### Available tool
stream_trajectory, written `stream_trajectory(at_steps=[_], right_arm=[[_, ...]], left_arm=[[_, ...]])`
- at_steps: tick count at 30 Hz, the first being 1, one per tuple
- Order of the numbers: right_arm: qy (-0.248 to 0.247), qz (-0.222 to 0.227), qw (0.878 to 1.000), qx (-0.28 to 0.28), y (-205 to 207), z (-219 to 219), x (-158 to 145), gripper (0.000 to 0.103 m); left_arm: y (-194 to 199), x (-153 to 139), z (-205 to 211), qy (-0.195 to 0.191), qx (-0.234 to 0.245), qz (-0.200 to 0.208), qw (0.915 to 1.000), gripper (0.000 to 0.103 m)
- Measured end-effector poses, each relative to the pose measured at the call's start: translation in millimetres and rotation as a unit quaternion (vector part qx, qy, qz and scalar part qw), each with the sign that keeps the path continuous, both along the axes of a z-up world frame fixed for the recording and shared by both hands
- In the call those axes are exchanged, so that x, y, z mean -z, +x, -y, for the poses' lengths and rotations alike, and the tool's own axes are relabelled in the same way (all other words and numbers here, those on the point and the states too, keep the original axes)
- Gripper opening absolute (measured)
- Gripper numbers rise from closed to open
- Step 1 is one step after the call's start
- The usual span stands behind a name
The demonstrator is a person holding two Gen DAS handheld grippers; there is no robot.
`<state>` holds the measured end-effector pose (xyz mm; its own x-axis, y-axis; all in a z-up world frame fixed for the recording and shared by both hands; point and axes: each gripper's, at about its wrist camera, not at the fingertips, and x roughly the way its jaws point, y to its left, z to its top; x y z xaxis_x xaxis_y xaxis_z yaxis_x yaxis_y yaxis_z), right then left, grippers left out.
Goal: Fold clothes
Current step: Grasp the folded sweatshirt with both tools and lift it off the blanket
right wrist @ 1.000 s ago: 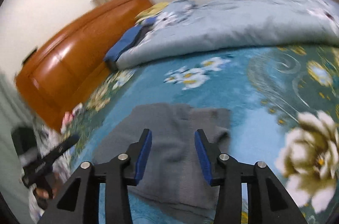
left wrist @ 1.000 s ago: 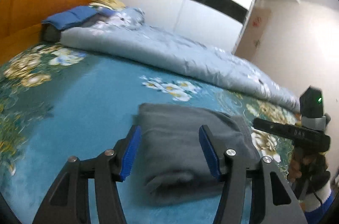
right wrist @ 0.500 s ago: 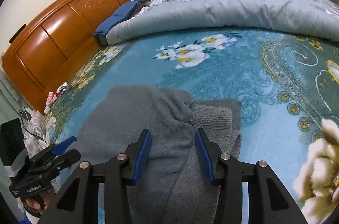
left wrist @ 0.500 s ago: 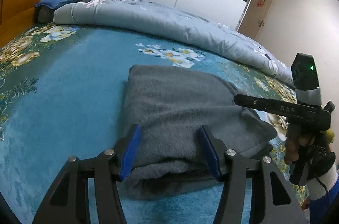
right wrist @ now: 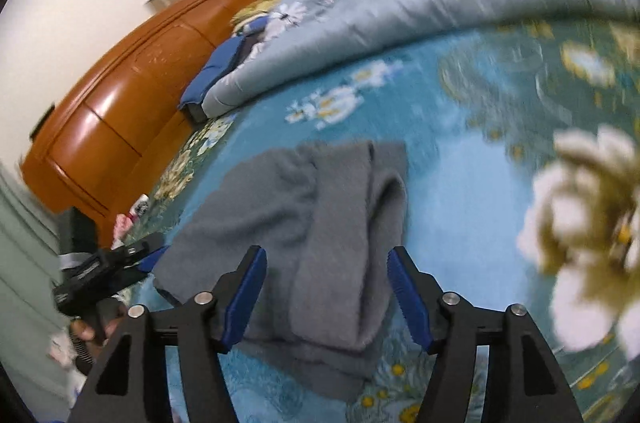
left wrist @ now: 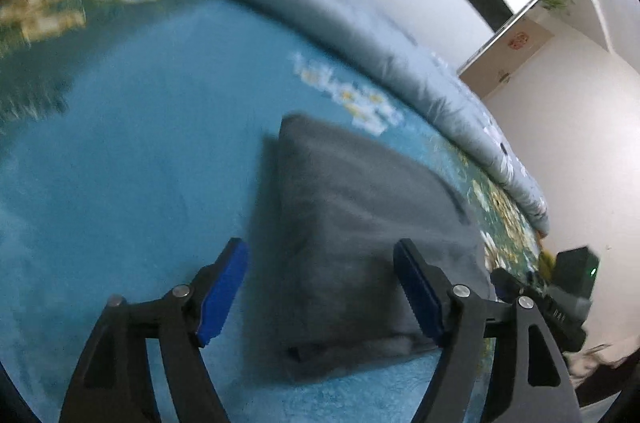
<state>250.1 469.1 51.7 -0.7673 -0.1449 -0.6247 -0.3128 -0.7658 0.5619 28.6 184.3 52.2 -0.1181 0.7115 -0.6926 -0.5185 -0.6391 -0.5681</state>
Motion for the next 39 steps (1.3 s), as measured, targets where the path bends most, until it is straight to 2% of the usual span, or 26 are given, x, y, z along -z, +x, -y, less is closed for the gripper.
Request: stream_trajectory(at_steps=[2, 9, 12, 19, 25, 26, 28, 31, 34, 39], right_arm=[[-0.027, -0.001, 1.000, 0.002, 0, -2, 10, 0.079], [-0.069, -0.002, 0.998, -0.005, -9, -8, 25, 0.089], [-0.073, -0.002, 0.997, -0.013, -16, -8, 27, 0.092], [-0.084, -0.007, 0.996, -0.012, -25, -9, 28, 0.093], [-0.099, -0.017, 0.995, -0.016, -33, -12, 30, 0.091], [-0.102, -0.020, 0.994, -0.016, -33, -12, 30, 0.090], [-0.104, -0.020, 0.994, -0.013, -33, -13, 31, 0.075], [-0.109, -0.016, 0.994, -0.004, -32, -15, 34, 0.061], [-0.104, -0.017, 0.994, -0.001, -31, -15, 32, 0.051], [-0.093, -0.016, 0.996, 0.001, -29, -12, 23, 0.040]], left_arm=[[-7, 7, -5, 0.005, 0.007, 0.017, 0.9998, 0.080], [-27, 25, -25, 0.018, 0.050, 0.065, 0.9964, 0.082], [-28, 28, -30, 0.026, 0.062, 0.070, 0.9953, 0.083], [-27, 32, -37, 0.045, 0.083, 0.082, 0.9922, 0.083], [-19, 31, -41, 0.039, 0.106, 0.072, 0.9910, 0.082], [-19, 31, -39, 0.041, 0.106, 0.072, 0.9909, 0.081], [-18, 31, -36, 0.048, 0.104, 0.072, 0.9907, 0.078], [-14, 30, -34, 0.048, 0.102, 0.064, 0.9915, 0.073], [-10, 26, -33, 0.048, 0.099, 0.050, 0.9926, 0.063], [2, 14, -30, 0.039, 0.094, 0.014, 0.9947, 0.052]])
